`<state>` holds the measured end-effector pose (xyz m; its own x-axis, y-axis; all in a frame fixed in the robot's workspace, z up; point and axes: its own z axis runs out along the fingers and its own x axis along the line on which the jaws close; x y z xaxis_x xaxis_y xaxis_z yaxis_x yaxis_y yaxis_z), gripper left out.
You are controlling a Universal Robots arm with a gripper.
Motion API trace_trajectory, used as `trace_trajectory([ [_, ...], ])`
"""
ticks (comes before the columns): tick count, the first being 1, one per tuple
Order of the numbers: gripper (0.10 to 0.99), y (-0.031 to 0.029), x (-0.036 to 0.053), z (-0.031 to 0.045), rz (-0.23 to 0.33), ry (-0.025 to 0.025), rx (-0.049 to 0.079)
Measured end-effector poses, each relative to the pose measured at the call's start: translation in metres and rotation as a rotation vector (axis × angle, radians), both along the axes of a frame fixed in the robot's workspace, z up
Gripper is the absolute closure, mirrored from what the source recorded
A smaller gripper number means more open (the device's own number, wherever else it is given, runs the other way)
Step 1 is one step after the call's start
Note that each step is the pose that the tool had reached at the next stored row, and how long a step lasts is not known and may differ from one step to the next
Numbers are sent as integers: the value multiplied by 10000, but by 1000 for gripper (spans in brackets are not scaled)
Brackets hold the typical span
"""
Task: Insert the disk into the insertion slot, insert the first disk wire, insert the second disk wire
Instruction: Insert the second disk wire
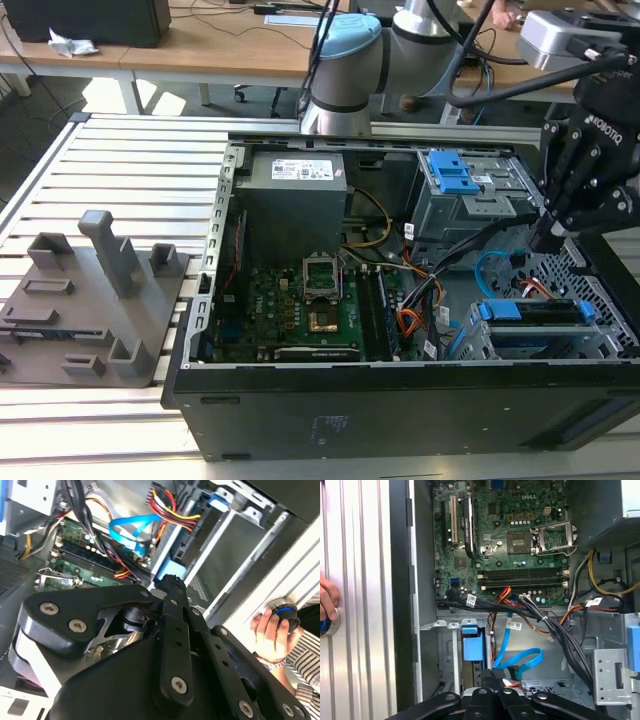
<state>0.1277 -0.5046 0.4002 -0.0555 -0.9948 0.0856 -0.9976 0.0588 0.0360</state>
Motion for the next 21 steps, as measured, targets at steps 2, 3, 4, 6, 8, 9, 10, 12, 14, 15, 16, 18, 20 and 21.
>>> trace_trajectory([
  [2,980,34,-8,-9,94,0,1],
  [3,980,46,-11,-14,154,-1,1],
  [4,980,59,-15,-21,242,0,0],
  [6,980,71,-16,-34,424,-1,2],
  [8,980,75,-18,-49,746,-1,3],
  [9,980,76,-18,-55,922,-1,3],
  [10,980,77,-18,-61,1106,-1,1],
  [12,980,77,-18,-91,1907,-1,0],
  [14,980,77,-18,-106,2310,-1,1],
  [15,980,77,-18,-117,2588,-1,1],
  [16,980,79,-18,-131,2930,1,-6],
  [18,980,133,-18,-161,3166,26,-173],
  [20,980,223,-18,-200,3289,53,-350],
  [21,980,263,-18,-219,3327,57,-376],
])
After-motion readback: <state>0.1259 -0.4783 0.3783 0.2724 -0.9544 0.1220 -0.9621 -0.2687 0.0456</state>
